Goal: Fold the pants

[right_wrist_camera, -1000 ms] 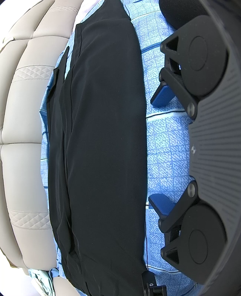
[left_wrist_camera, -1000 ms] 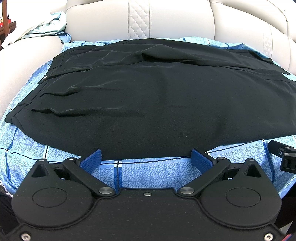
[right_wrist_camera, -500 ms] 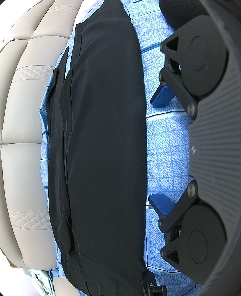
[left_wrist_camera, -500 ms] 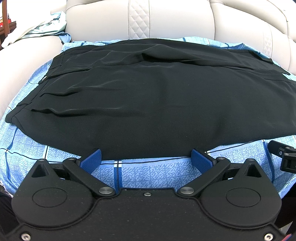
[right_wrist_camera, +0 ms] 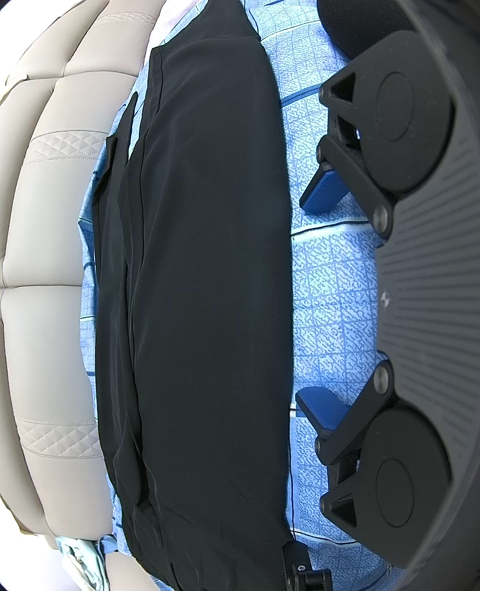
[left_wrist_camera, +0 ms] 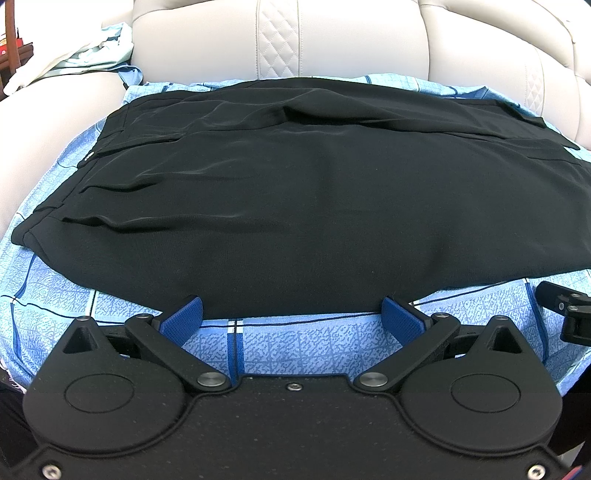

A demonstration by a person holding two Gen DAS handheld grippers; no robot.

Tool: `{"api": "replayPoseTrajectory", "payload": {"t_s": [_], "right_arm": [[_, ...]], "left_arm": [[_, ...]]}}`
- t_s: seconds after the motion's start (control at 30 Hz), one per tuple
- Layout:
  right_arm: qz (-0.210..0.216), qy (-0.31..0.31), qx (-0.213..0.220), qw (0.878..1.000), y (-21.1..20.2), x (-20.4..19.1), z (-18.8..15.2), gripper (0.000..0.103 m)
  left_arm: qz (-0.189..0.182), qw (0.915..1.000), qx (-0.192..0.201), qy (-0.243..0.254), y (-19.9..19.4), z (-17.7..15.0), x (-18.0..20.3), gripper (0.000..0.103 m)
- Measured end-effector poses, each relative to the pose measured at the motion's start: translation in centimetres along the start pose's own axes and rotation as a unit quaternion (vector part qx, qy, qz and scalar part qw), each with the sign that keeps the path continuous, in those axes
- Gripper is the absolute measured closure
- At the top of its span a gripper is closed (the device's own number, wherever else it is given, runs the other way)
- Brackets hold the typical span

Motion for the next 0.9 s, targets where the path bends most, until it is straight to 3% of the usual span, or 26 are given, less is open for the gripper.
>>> {"api": "replayPoseTrajectory", "payload": {"t_s": [0.13,0.33,0.47,0.6,0.73,0.9], "right_arm": [[0.008,0.004,-0.046,0.999,-0.2,0.4,0.8,0.000],[-0.002,0.022,0.007,1.000,-2.4,3.4,4.2,0.000],[-0.037,0.073,0.044,0.996,-1.3,6.7,9.2,0.000],[-0.061,0.119,0.064,0.989,2.0,10.2,15.0,0.000],[-0.069,0.141,0.054,0.986,7.0,13.5,21.0,0.000],[-0.123,0.140,0.009,0.982,15.1,15.5,27.4,0.000]], "left_arm": [[-0.002,0.9985,-0.055,0.000,-0.5,1.7,-0.6,0.004],[-0.028,0.9996,0.005,0.005,-4.0,6.7,-3.4,0.002],[-0.006,0.9988,0.038,-0.032,-3.4,12.4,-6.3,0.001],[0.021,0.9927,0.049,-0.109,-0.3,18.0,-10.1,0.000],[0.040,0.9738,0.070,-0.213,4.7,22.4,-14.6,0.000],[0.109,0.9625,0.051,-0.243,11.8,26.9,-17.6,0.000]]}}
Point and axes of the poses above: each gripper's, at about its wrist camera, not at the fingertips, and y roughly the way its jaws point, x to its right, z to its top, the point moved 1 cm from there along y, roughly the way its jaws point, and after that the axes turned 3 degrees about -x, right-handed, at the moved point
